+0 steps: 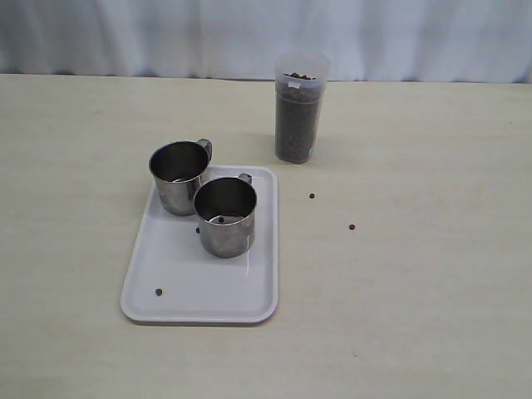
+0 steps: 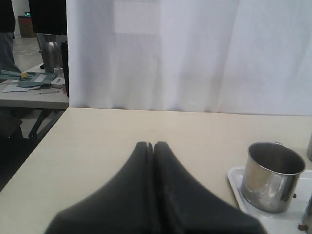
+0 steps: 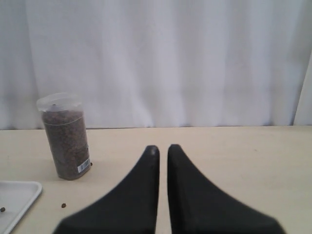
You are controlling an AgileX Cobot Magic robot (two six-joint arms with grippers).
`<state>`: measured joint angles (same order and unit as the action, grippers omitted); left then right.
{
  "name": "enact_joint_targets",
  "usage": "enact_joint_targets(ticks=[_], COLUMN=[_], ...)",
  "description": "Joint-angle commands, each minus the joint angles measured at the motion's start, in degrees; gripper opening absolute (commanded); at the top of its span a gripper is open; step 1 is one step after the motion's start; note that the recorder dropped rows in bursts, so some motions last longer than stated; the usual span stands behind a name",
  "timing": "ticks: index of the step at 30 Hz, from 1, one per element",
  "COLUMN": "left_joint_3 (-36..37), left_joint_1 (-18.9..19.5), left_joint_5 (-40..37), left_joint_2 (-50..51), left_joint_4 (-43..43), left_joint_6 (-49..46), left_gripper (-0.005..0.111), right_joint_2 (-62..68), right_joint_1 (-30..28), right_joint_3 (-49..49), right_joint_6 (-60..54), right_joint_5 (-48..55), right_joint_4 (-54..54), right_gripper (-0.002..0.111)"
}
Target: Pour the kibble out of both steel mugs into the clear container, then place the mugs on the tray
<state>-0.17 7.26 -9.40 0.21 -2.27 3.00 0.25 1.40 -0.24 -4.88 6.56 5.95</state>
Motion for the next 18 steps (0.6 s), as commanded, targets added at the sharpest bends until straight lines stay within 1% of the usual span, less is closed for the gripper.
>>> enact_joint_targets(ticks=[1, 18], left_joint_3=[0.17, 0.17], left_joint_1=[-0.27, -0.27], left_joint_5=[0.76, 0.76], left_joint_2=[-0.21, -0.21], left_joint_4=[-0.05, -0.05], left_joint_6=[-0.18, -0.18], left_gripper=[0.000, 0.000], right_joint_2=[-0.25, -0.25], right_joint_1=[-0.24, -0.24], right_joint_3=[0.24, 0.24], right_joint_6=[0.84, 1.45], right_joint_5=[0.80, 0.74], right_joint_4=[-0.90, -0.59], right_gripper=[0.005, 0.005])
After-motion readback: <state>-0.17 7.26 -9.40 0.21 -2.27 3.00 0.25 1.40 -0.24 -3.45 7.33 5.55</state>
